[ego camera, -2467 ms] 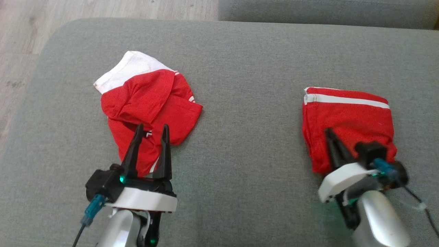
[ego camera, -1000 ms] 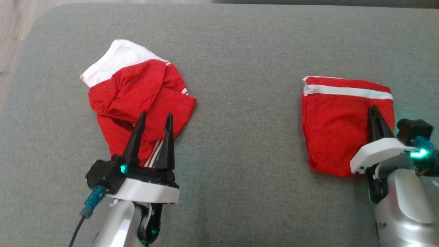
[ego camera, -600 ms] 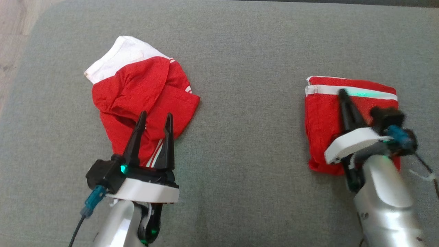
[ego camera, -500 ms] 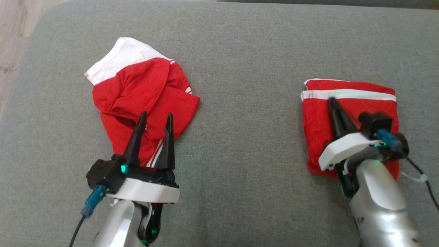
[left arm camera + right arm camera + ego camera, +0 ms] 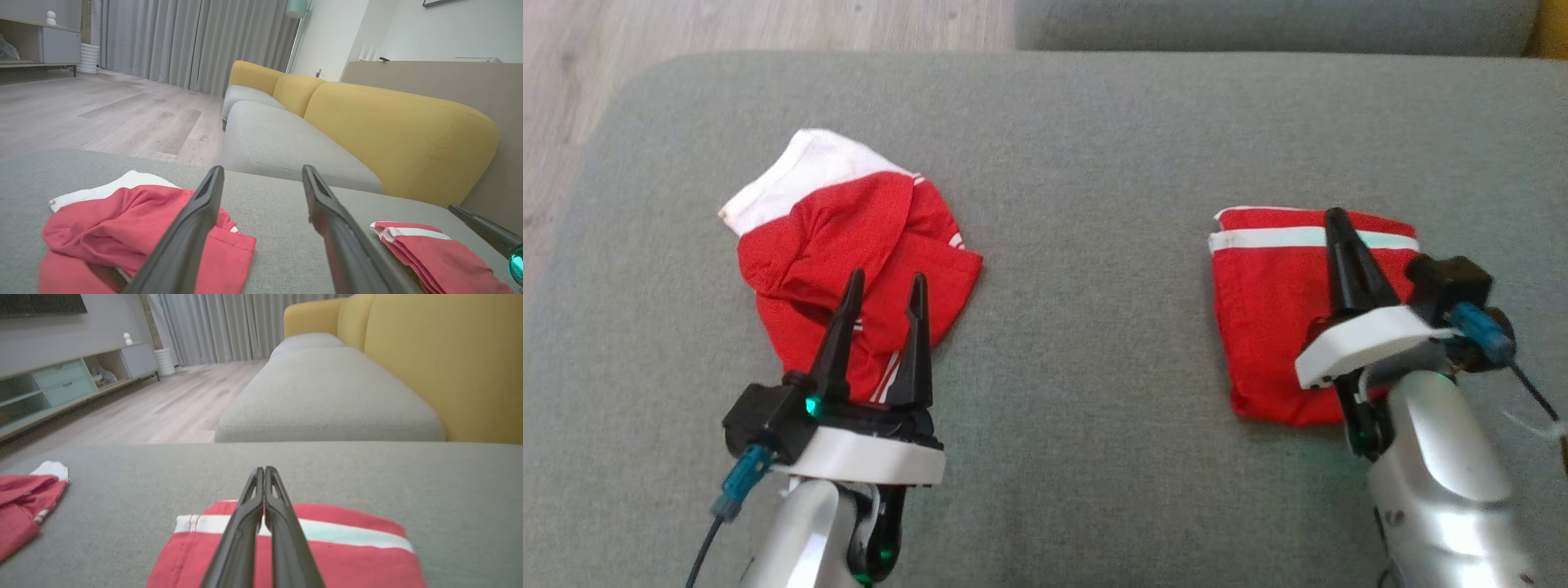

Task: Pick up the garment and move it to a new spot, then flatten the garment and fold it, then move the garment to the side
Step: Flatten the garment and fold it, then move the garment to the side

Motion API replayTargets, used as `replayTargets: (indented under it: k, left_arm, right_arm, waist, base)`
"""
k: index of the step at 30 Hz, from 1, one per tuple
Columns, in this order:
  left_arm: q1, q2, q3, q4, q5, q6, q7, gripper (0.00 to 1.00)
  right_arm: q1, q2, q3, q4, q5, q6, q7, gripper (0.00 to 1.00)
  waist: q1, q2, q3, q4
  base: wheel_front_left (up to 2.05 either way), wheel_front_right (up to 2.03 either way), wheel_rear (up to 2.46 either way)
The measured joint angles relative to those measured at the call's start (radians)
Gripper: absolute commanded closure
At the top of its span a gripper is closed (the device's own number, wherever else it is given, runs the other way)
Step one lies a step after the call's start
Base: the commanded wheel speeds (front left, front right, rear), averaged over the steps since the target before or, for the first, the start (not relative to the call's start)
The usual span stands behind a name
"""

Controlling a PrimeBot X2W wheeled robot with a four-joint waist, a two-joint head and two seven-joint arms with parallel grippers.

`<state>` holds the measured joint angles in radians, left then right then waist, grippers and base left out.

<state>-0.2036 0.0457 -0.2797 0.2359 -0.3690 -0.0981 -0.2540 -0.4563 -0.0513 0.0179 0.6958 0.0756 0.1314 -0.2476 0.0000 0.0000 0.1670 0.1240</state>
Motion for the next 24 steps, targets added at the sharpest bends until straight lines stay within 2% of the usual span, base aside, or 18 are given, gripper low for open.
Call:
replayTargets:
  k: [1,2,3,4,15,19,24]
  left_arm:
    - [0.002,0.000,0.001,0.000,0.000,0.001,0.000,0.00]
    - [0.004,0.000,0.002,0.000,0.000,0.002,0.000,0.00]
    - [0.007,0.000,0.003,-0.001,-0.002,0.003,0.000,0.00]
    - [0.010,0.000,0.005,-0.001,-0.002,0.003,0.000,0.00]
    - [0.054,0.000,0.008,0.021,-0.002,0.019,0.000,0.00]
    - [0.072,0.000,0.016,0.024,0.001,0.019,0.000,0.00]
    - [0.084,0.000,0.018,0.043,0.022,0.020,0.000,0.00]
  right_arm:
    - [0.007,0.000,-0.006,-0.021,0.004,0.000,0.000,1.00]
    - [0.020,0.000,-0.014,-0.049,0.010,0.000,0.000,0.92]
    - [0.036,0.000,-0.024,-0.082,0.006,0.000,0.000,0.24]
    - [0.053,0.000,-0.032,-0.111,0.003,0.000,0.000,0.00]
    - [0.290,0.003,-0.091,-0.318,0.013,0.000,0.010,0.00]
    - [0.364,0.005,-0.092,-0.348,0.035,0.000,0.021,0.00]
    - [0.386,0.006,-0.094,-0.361,0.044,0.000,0.030,0.00]
  waist:
    - [0.0000,0.0000,-0.008,-0.004]
    - [0.0000,0.0000,-0.017,-0.008]
    - [-0.0001,0.0000,-0.025,-0.012]
    - [-0.0001,0.0000,-0.033,-0.016]
    - [-0.0002,0.0000,-0.108,-0.035]
    - [0.0000,0.0000,-0.115,-0.037]
    - [-0.0001,0.0000,-0.120,-0.042]
  base:
    - [0.00,0.00,0.00]
    - [0.00,0.00,0.00]
    - [0.00,0.00,0.00]
    - [0.00,0.00,0.00]
    - [0.00,0.00,0.00]
    - [0.00,0.00,0.00]
    - [0.00,0.00,0.00]
